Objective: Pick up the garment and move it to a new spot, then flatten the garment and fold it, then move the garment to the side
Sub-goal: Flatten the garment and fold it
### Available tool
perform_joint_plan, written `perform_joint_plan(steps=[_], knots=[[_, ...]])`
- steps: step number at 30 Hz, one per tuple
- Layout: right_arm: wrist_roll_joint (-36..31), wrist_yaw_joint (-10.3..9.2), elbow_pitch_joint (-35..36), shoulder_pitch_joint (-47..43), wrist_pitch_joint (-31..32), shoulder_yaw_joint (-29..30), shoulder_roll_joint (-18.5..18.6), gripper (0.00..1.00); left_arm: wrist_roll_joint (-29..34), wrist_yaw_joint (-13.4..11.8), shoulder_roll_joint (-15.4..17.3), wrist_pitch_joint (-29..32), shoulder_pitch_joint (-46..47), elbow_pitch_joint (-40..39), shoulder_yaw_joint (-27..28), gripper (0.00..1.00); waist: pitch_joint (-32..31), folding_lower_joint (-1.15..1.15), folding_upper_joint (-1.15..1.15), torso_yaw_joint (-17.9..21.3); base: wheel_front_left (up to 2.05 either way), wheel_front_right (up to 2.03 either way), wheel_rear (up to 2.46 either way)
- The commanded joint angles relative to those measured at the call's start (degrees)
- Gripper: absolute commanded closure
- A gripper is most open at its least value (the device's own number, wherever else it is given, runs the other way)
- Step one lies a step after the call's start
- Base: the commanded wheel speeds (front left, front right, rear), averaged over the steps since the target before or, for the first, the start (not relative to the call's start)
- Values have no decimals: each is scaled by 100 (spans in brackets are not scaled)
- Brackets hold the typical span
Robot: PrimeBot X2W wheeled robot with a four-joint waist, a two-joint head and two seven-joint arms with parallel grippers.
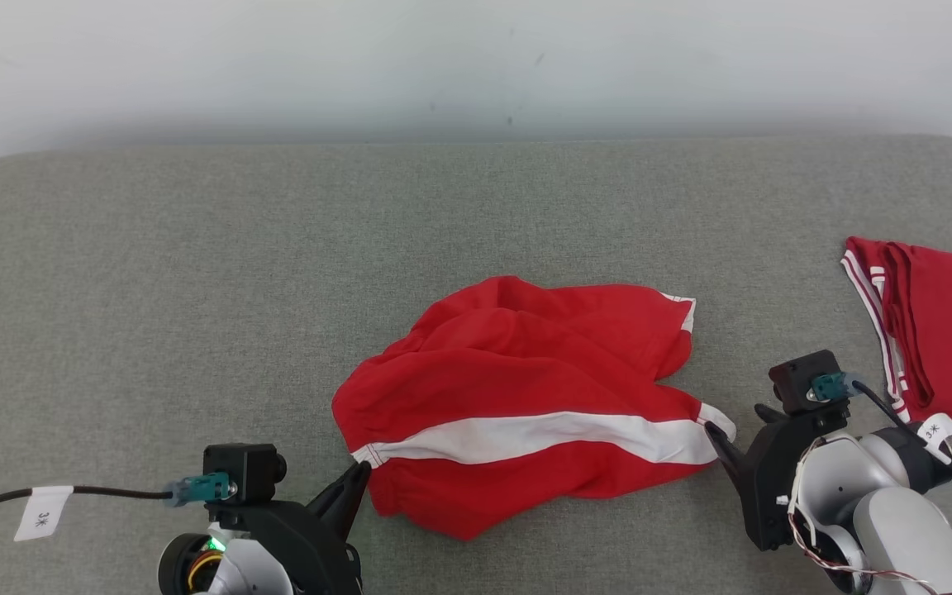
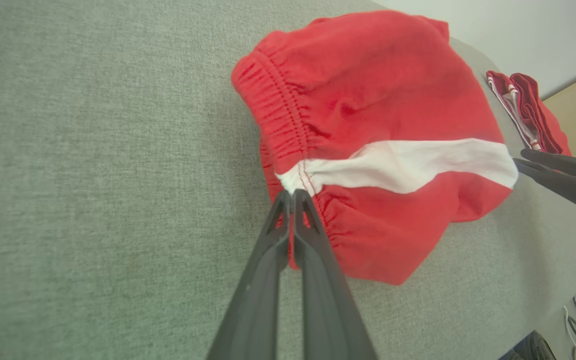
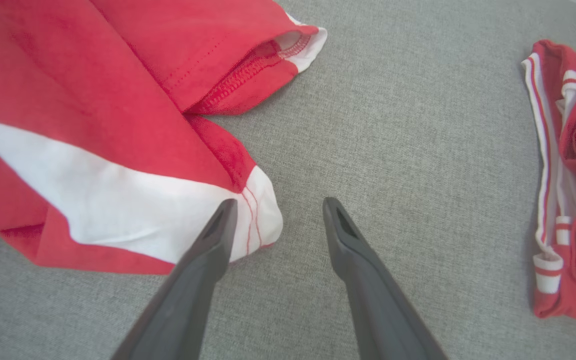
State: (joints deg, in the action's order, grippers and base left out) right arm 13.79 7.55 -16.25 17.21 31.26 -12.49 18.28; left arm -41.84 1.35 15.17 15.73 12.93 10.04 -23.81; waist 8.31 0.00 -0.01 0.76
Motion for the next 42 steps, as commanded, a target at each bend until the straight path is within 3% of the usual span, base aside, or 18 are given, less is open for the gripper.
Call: perform_joint_plan(steps=[1,6,7,8,17,20,22,24,27,30,33,35,38,42], knots=[[-26,-11,66,-24,43,46,48,0,-15,-16,2,18,-67,-22,-15,100,9,0,1,31,0,0,0],[-69,-11,201,49,222,31,83,2,-21,-23,-8,32,-81,-21,-53,100,30,0,1,47,0,0,0],[-51,-11,207,63,319,-5,105,29,-23,-24,-9,30,-80,-18,-63,100,35,0,1,45,0,0,0],[-19,-11,215,81,410,-34,126,49,-24,-23,-12,29,-78,-15,-70,100,40,0,1,42,0,0,0],[64,-11,234,257,859,-180,260,66,-55,13,-15,41,-36,12,-116,100,92,0,1,-39,0,0,0],[87,-11,191,261,921,-187,269,82,-54,2,-6,44,-34,20,-120,100,104,0,1,-62,0,0,0],[74,-11,153,237,982,-161,252,83,-61,-4,-3,47,-34,24,-126,100,110,0,1,-74,0,0,0],[47,-11,134,237,998,-134,242,74,-70,-9,1,53,-34,21,-130,100,118,0,1,-82,0,0,0],[24,-11,112,251,1002,-127,212,51,-79,-15,12,53,-35,24,-135,100,131,0,1,-83,0,0,0],[104,-11,73,263,1031,-176,171,40,-83,-24,13,63,-17,21,-146,100,152,0,1,-78,0,0,0],[160,-11,31,276,1036,-230,170,46,-90,-23,12,69,5,13,-156,100,179,0,1,-72,0,0,0],[206,-11,17,283,1038,-259,176,60,-94,-26,12,67,22,15,-162,100,191,0,1,-72,0,0,0],[197,-11,44,313,965,-332,226,100,-100,-33,13,60,42,20,-167,100,198,0,1,-67,0,0,0],[71,-11,208,438,523,-335,302,100,-25,-53,26,-119,116,-43,-112,100,172,0,1,-48,0,0,0]])
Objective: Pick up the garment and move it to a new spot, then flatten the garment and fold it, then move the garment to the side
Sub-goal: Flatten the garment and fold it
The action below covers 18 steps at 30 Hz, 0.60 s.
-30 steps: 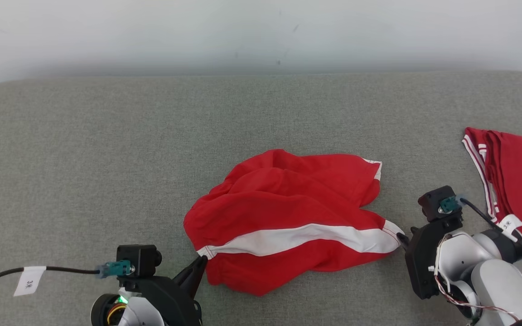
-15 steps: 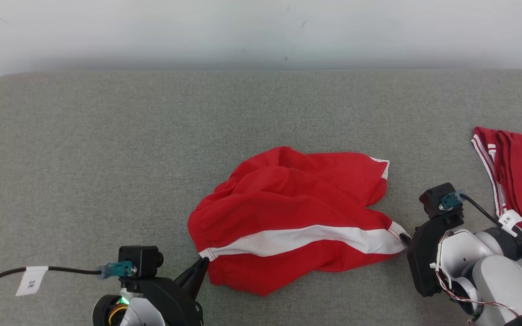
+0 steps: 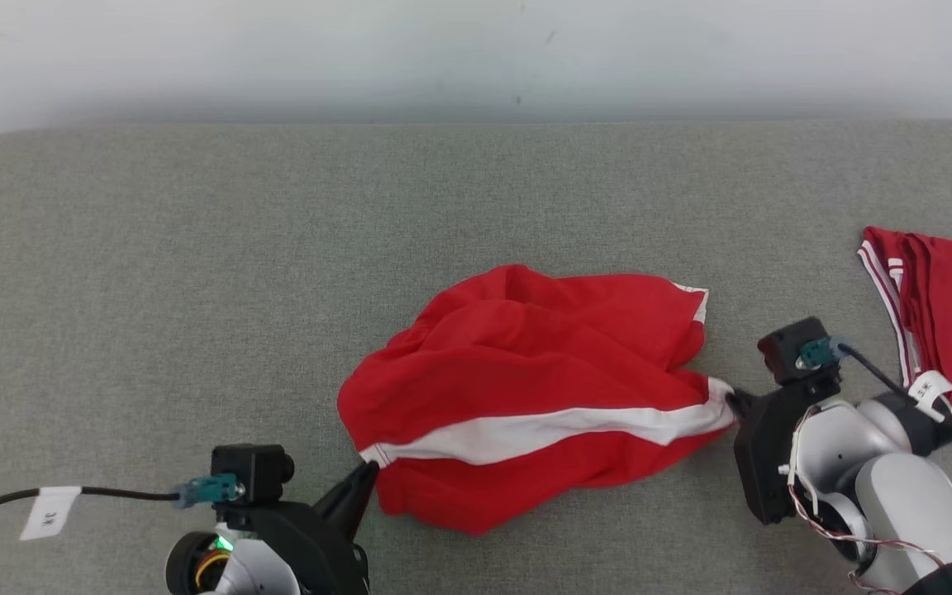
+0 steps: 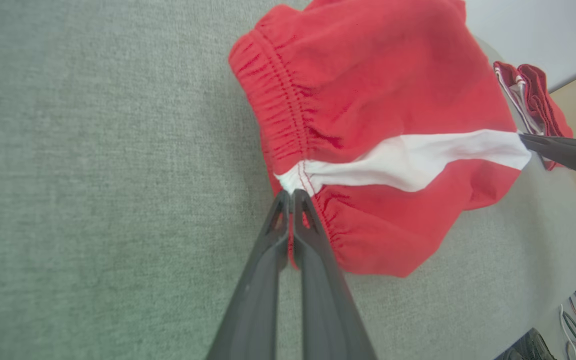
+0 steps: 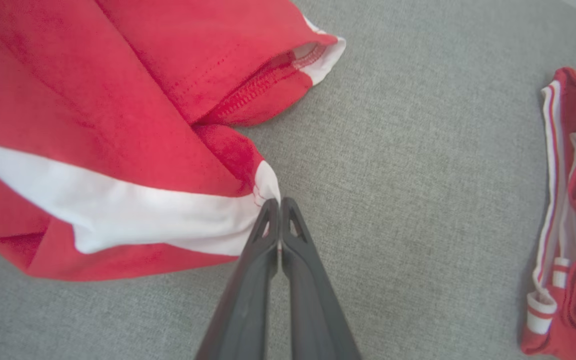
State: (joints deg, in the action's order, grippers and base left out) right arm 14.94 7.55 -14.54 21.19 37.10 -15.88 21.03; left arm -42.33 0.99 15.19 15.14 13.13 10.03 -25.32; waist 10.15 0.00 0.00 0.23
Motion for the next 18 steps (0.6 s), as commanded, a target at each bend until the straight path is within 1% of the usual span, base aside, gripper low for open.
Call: perform_joint_plan(steps=[1,3,6,8,10,13,15,18], knots=[[-62,-11,66,59,-160,36,24,100,36,-23,14,-140,117,-71,75,100,-29,0,0,8,0,0,0],[-88,-11,159,73,-326,94,20,100,74,-26,17,-314,148,-149,134,100,-69,0,0,16,0,0,0],[-29,-11,310,68,-571,161,-14,100,-56,49,-62,-604,200,-346,306,100,-146,0,0,27,0,0,0],[19,-11,366,49,-631,173,-14,100,-109,56,-88,-674,226,-436,359,100,-168,0,0,32,0,0,0],[160,-11,516,37,-816,241,-45,100,-238,97,-153,-827,275,-636,489,100,-217,0,0,44,0,0,0],[540,-11,804,26,-1100,406,-152,100,-489,139,-256,-966,323,-950,696,100,-280,0,0,73,0,0,0],[776,-11,999,84,-1273,595,-174,100,-729,144,-347,-964,438,-1201,851,100,-304,0,0,103,0,0,0],[1203,-11,1324,240,-1501,962,-324,100,-1073,188,-320,-678,653,-1559,963,100,-323,0,0,167,0,0,0]])
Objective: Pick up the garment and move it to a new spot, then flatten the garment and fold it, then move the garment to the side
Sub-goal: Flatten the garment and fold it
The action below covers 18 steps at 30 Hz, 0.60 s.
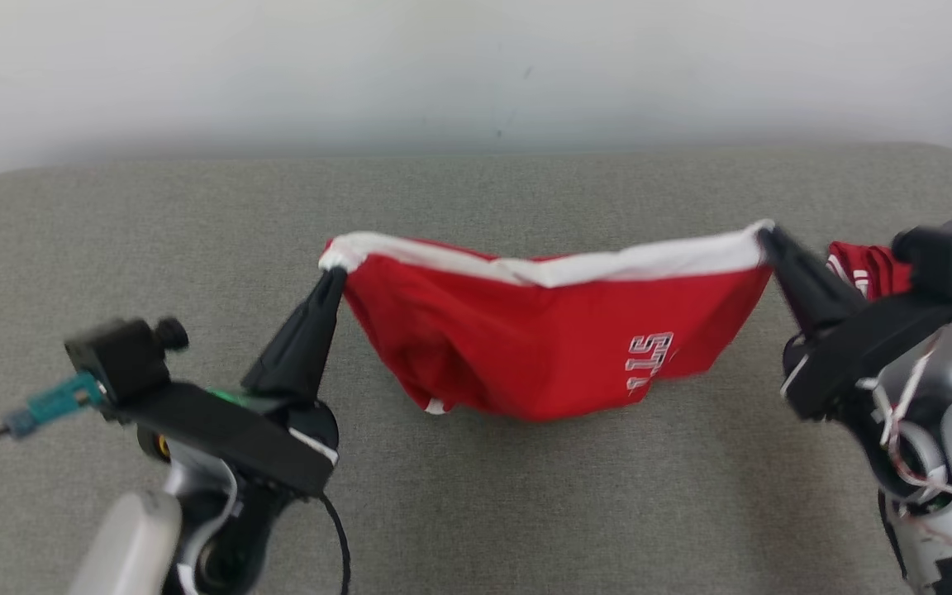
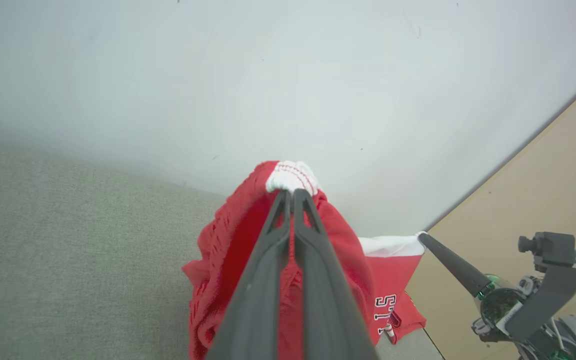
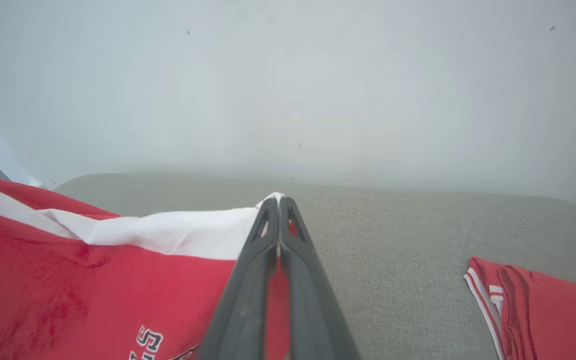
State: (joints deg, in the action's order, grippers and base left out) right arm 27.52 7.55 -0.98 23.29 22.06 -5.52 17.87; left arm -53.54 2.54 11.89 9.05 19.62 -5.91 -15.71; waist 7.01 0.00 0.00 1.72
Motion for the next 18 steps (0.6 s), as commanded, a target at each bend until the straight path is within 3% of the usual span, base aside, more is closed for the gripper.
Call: perform_joint_plan(steps=[1,5,11,18], knots=[[69,-11,71,90,-42,61,-50,100,-59,18,57,56,125,-95,55,100,-9,0,0,47,0,0,0],[373,-11,516,418,-95,378,-55,100,-408,-168,235,560,713,-613,306,100,9,0,0,189,0,0,0],[750,-11,928,1294,-295,558,-349,100,-1096,-429,378,1401,1651,-1211,535,100,194,0,0,506,0,0,0],[506,-11,547,2507,-473,441,-431,100,-1344,-896,278,1549,2906,-986,924,100,1113,0,0,773,0,0,0]])
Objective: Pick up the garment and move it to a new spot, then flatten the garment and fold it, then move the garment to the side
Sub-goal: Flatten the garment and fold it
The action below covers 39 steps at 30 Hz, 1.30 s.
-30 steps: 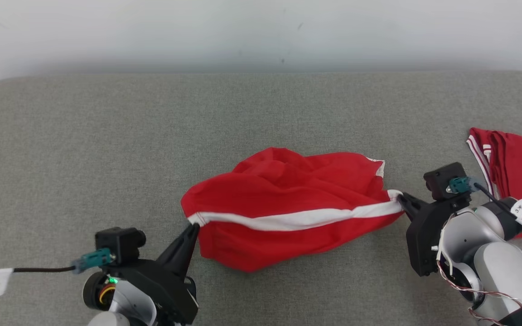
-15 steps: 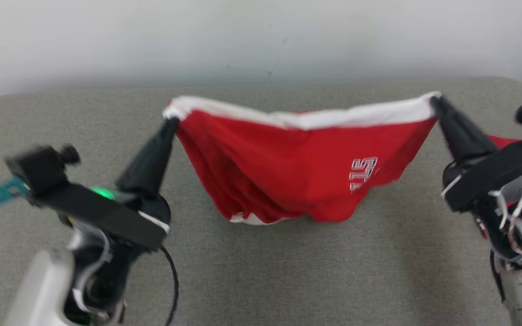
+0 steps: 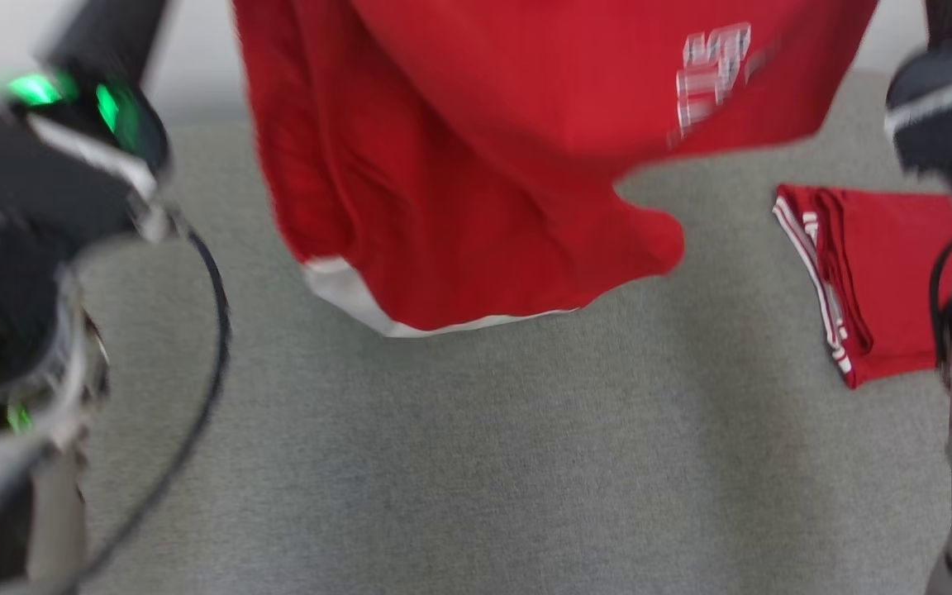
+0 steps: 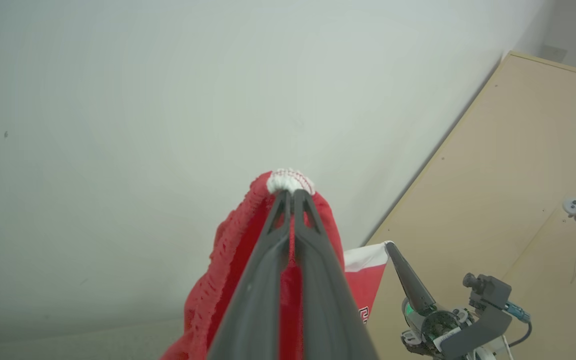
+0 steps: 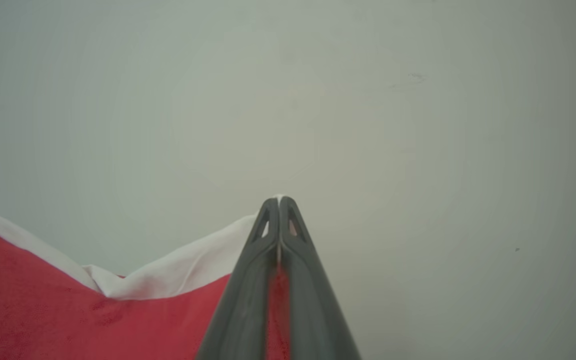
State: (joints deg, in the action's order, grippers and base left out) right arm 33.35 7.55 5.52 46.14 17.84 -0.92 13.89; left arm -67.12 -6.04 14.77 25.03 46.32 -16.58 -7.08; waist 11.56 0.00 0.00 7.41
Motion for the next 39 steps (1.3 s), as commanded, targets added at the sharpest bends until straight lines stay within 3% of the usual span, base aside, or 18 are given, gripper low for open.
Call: perform_joint_plan(steps=[1,3,7,13,14,18,21,26,31,39], knots=[[-156,-11,-243,452,-118,-46,-60,100,87,-103,-24,-115,446,209,125,100,846,0,0,241,0,0,0],[-361,-11,-632,935,-253,-146,-112,100,316,-184,22,-235,905,551,168,100,1233,0,0,324,0,0,0],[-761,-11,-1776,1915,-680,-323,-362,100,940,-50,251,-600,1703,1572,83,100,1763,0,0,491,0,0,0],[-1329,-11,-3166,3369,-1906,79,-678,100,1625,436,290,-1742,2914,2763,109,100,2180,0,0,545,0,0,0],[-1329,-11,-3166,3369,-1906,79,-678,100,1625,436,290,-1742,2914,2763,109,100,2180,0,0,545,0,0,0],[-1629,-11,-3576,4041,-2604,303,-671,100,1527,884,-14,-2446,3615,2983,172,100,2238,0,0,448,0,0,0],[-1824,-11,-3767,4233,-2678,174,-500,100,1469,1112,-98,-2635,3806,3061,106,100,2293,0,0,353,0,0,0],[-1733,-11,-4075,3789,-2259,-606,-263,100,1545,1315,133,-2515,3144,3253,-337,100,2476,0,0,240,0,0,0],[-1152,-11,-4067,2794,-1971,-1671,46,100,1548,1365,433,-2949,1646,3668,-913,100,2370,0,0,172,0,0,0],[-198,-11,-3426,1232,-1443,-2544,777,100,397,1340,277,-3577,-578,4033,-1353,100,1369,0,0,-42,0,0,0]])
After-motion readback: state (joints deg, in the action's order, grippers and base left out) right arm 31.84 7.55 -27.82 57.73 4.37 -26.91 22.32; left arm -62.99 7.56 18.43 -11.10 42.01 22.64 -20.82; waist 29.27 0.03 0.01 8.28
